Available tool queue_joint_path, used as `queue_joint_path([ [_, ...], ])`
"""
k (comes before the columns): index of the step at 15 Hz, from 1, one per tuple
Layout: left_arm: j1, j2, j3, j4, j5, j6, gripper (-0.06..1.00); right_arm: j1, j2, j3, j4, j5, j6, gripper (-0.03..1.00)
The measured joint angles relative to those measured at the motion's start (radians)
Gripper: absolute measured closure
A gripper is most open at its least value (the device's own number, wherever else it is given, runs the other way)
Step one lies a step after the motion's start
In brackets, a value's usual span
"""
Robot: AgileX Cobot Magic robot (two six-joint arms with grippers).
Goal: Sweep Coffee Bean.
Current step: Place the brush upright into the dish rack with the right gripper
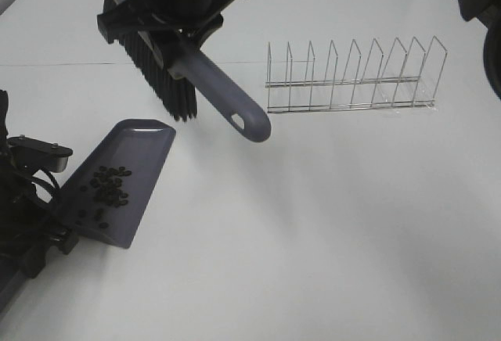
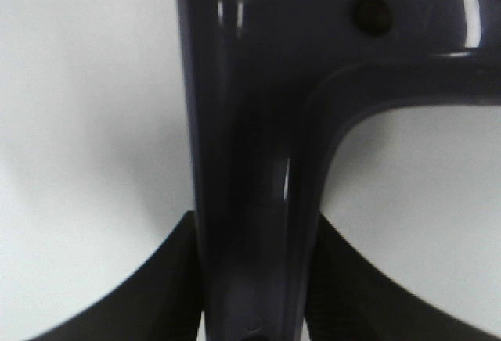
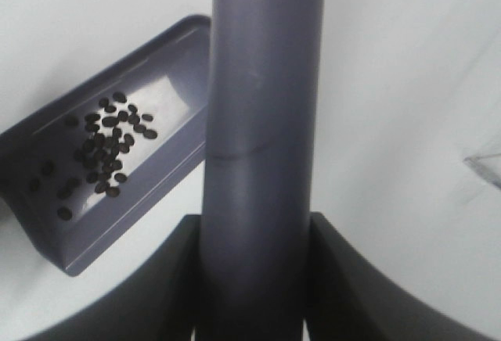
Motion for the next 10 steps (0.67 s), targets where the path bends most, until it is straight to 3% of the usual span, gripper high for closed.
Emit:
queue_joint_path([
  [4,0.0,0.0,0.0,-0.014,-0.002,0.0,0.62,-0.04,-0.052,-0.024,0.007,0.004,-0.029,0.61],
  [10,0.0,0.0,0.0,-0.038,-0.022,-0.12,0.62,-0.246,-0.197,-0.014,0.164,0.006,-0.033,0.61],
])
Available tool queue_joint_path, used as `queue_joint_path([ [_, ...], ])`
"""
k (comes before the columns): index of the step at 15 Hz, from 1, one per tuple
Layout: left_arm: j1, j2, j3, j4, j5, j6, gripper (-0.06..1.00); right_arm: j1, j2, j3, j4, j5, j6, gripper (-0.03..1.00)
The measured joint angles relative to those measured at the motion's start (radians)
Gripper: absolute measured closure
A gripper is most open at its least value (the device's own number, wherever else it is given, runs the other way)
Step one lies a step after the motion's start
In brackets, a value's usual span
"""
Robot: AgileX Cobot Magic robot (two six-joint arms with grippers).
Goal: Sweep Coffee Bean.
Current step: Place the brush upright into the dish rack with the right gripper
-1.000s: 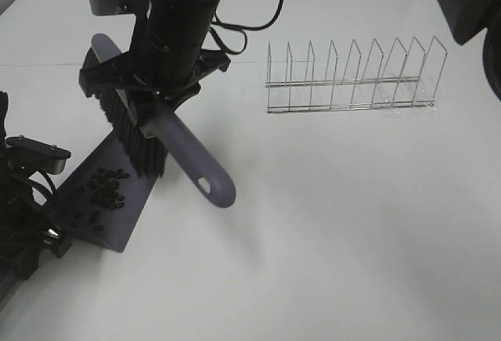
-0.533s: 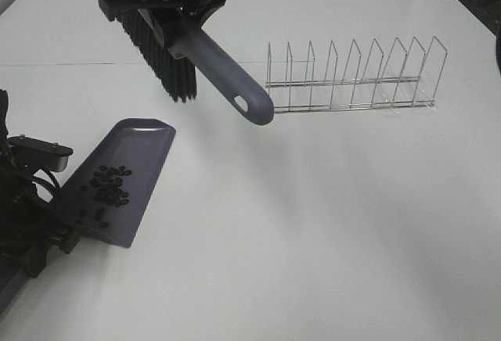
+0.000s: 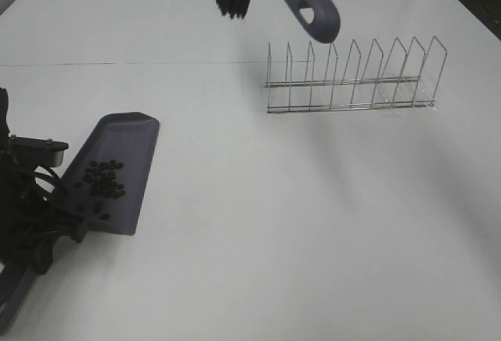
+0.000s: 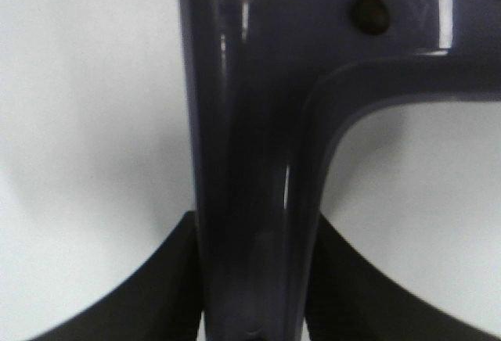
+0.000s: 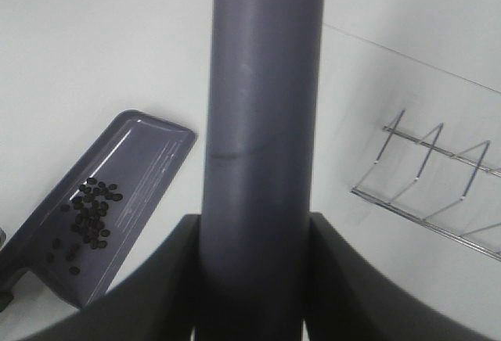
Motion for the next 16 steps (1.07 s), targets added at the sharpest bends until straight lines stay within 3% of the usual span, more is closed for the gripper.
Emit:
queue_joint_path([
  [3,0.0,0.0,0.0,-0.006,0.016,-0.016,0.62,-0.073,-0.097,0.137,0.001,-0.001,0.0,0.61],
  [8,0.0,-0.107,-0.031,-0.01,0.046,-0.038,0.62,-0.183,-0.28,0.573,-0.027,0.001,0.054,0.61],
  [13,0.0,-0.131,-0.099,-0.01,0.131,-0.038,0.62,-0.288,-0.322,0.877,-0.083,0.003,0.1,0.61],
  [16,0.0,-0.131,-0.099,-0.01,0.131,-0.038,0.62,-0.29,-0.322,0.932,-0.118,0.003,0.191,0.61],
])
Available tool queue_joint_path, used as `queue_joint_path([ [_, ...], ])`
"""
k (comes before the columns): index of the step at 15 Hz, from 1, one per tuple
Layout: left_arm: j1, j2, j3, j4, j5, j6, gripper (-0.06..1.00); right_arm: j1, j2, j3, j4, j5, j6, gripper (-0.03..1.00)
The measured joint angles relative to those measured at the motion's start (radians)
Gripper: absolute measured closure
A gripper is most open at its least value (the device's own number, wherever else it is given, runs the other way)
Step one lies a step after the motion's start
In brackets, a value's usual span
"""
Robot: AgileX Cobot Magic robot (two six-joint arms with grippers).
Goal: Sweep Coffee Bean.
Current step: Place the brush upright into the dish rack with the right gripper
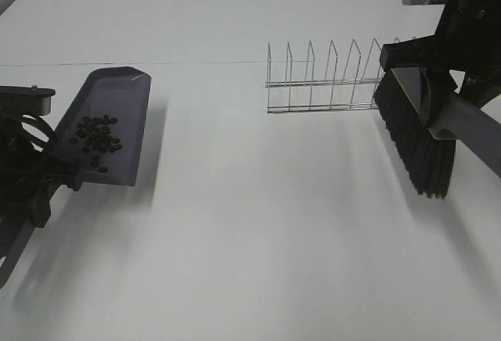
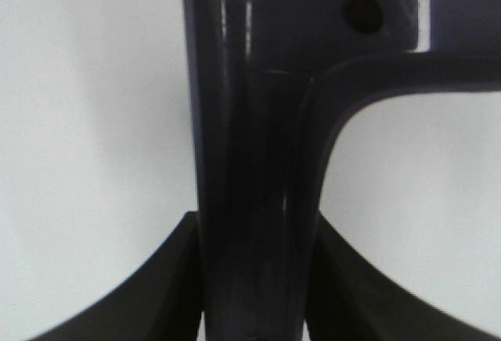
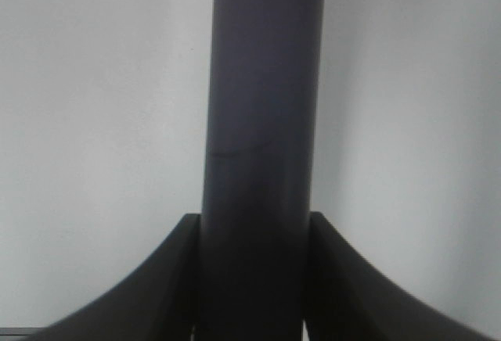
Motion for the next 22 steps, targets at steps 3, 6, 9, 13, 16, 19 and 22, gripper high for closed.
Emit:
queue_joint_path([
  [3,0.0,0.0,0.0,0.0,0.0,0.0,0.62,0.0,0.011,0.003,-0.023,-0.003,0.036,0.61],
  [6,0.0,0.0,0.0,0.0,-0.005,0.0,0.62,0.001,0.072,0.003,-0.019,-0.038,0.068,0.61],
  [9,0.0,0.0,0.0,0.0,-0.005,0.0,0.62,0.001,0.076,0.001,-0.012,-0.048,0.071,0.61],
  [13,0.0,0.0,0.0,0.0,-0.005,0.0,0.62,0.057,0.082,-0.052,-0.014,-0.049,0.072,0.61],
  [16,0.0,0.0,0.0,0.0,-0.005,0.0,0.62,0.073,0.169,-0.13,-0.003,-0.017,0.07,0.61],
  [19,0.0,0.0,0.0,0.0,-0.005,0.0,0.62,0.073,0.215,-0.166,-0.009,-0.014,0.066,0.61],
  [22,0.0,0.0,0.0,0.0,-0.005,0.0,0.62,0.085,0.235,-0.224,-0.043,-0.013,0.066,0.61],
])
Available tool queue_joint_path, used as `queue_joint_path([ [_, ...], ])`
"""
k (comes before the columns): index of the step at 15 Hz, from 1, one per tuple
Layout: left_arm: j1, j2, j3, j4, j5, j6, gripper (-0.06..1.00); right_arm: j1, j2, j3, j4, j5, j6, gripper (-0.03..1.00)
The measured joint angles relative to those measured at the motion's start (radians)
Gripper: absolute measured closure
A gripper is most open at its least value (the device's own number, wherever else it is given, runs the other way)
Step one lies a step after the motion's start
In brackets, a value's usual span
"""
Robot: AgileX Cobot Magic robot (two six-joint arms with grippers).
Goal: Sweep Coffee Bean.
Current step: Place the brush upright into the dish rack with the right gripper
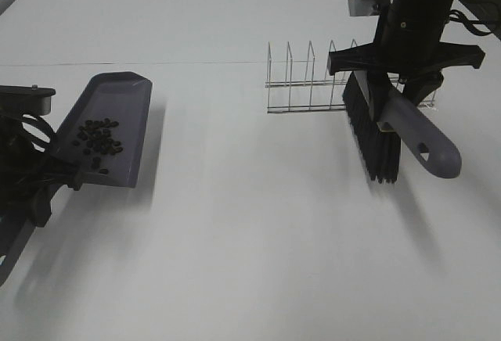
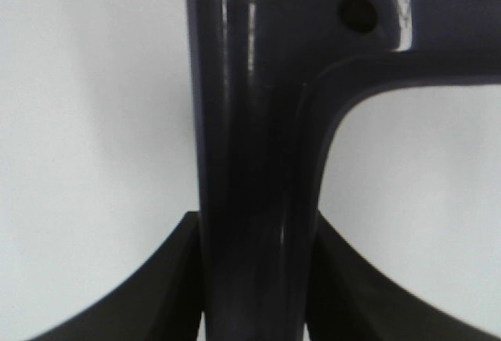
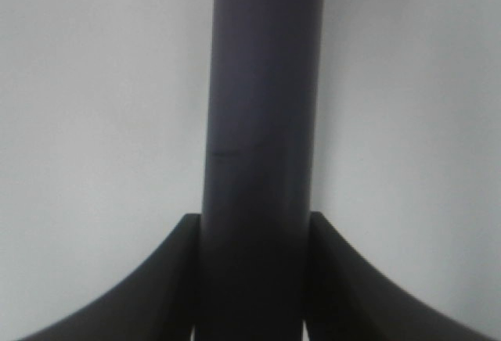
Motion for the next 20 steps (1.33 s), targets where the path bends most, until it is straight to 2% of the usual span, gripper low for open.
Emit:
queue_joint_path([
  [4,0.0,0.0,0.0,0.01,0.0,0.0,0.62,0.018,0.035,-0.028,-0.049,0.001,0.0,0.61],
  [9,0.0,0.0,0.0,0.01,0.0,0.0,0.62,0.018,0.098,-0.063,-0.051,-0.009,0.0,0.61],
  [14,0.0,0.0,0.0,0.01,0.001,0.0,0.62,0.017,0.206,-0.227,-0.054,-0.005,-0.002,0.61],
  [20,0.0,0.0,0.0,0.01,0.024,0.0,0.62,0.017,0.292,-0.427,-0.116,0.026,-0.003,0.61],
])
